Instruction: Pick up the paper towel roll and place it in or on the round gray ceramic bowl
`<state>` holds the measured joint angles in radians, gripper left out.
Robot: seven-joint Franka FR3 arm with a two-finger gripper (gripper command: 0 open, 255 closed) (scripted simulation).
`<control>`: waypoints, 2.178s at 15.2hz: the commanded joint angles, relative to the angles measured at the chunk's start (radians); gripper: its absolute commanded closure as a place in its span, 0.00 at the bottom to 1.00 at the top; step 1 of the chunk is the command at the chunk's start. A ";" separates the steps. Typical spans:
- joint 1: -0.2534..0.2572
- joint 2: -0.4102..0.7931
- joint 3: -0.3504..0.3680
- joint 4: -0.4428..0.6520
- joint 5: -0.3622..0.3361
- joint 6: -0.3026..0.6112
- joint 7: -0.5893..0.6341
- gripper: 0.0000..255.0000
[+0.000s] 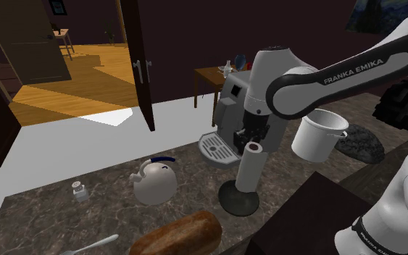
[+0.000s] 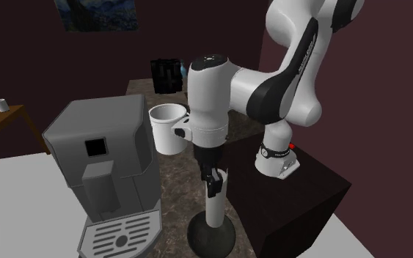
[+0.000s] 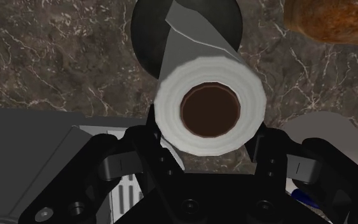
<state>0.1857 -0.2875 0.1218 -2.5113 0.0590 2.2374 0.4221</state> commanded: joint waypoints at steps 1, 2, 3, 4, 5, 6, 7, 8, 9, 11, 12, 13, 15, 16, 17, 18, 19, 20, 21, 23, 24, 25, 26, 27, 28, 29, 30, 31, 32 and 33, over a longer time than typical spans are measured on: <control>0.000 0.017 0.001 -0.016 -0.001 0.034 0.000 1.00; 0.000 0.026 0.002 -0.022 -0.001 0.049 0.001 1.00; 0.000 0.035 0.003 -0.029 -0.001 0.064 0.001 1.00; -0.001 0.044 0.003 -0.035 -0.002 0.080 0.002 1.00; -0.001 0.053 0.004 -0.041 -0.002 0.095 0.002 1.00; -0.001 0.063 0.004 -0.047 -0.003 0.111 0.002 1.00; -0.001 0.073 0.005 -0.052 -0.004 0.126 0.003 1.00; -0.001 0.083 0.006 -0.058 -0.005 0.142 0.004 1.00; -0.002 0.094 0.006 -0.063 -0.005 0.157 0.004 1.00; -0.002 0.116 0.007 -0.072 -0.007 0.189 0.006 1.00; -0.003 0.127 0.008 -0.077 -0.009 0.204 0.006 1.00; -0.003 0.139 0.009 -0.081 -0.010 0.220 0.007 1.00; -0.003 0.142 0.009 -0.082 -0.010 0.225 0.008 1.00; -0.003 0.142 0.009 -0.082 -0.010 0.225 0.008 1.00; -0.003 0.142 0.009 -0.082 -0.010 0.225 0.008 1.00; -0.003 0.142 0.009 -0.082 -0.010 0.225 0.008 1.00; -0.003 0.142 0.009 -0.082 -0.010 0.225 0.008 1.00; -0.003 0.142 0.009 -0.082 -0.010 0.225 0.008 1.00; -0.003 0.142 0.009 -0.082 -0.010 0.225 0.008 1.00; -0.003 0.143 0.009 -0.082 -0.010 0.225 0.008 0.00; -0.003 0.143 0.009 -0.082 -0.010 0.225 0.008 0.00; -0.003 0.143 0.009 -0.082 -0.010 0.225 0.008 0.00; -0.003 0.143 0.009 -0.082 -0.010 0.225 0.008 0.00; -0.003 0.143 0.009 -0.082 -0.010 0.225 0.008 0.00; -0.002 0.113 0.007 -0.072 -0.007 0.186 0.005 0.00; -0.002 0.086 0.006 -0.060 -0.005 0.146 0.003 0.00; -0.002 0.060 0.004 -0.047 -0.003 0.107 0.001 0.00; -0.001 0.040 0.002 -0.036 -0.002 0.077 0.000 0.00; -0.001 0.040 0.002 -0.036 -0.002 0.077 0.000 0.00; -0.001 0.040 0.002 -0.036 -0.002 0.077 0.000 0.00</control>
<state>0.1846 -0.2410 0.1249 -2.5530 0.0572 2.3271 0.4228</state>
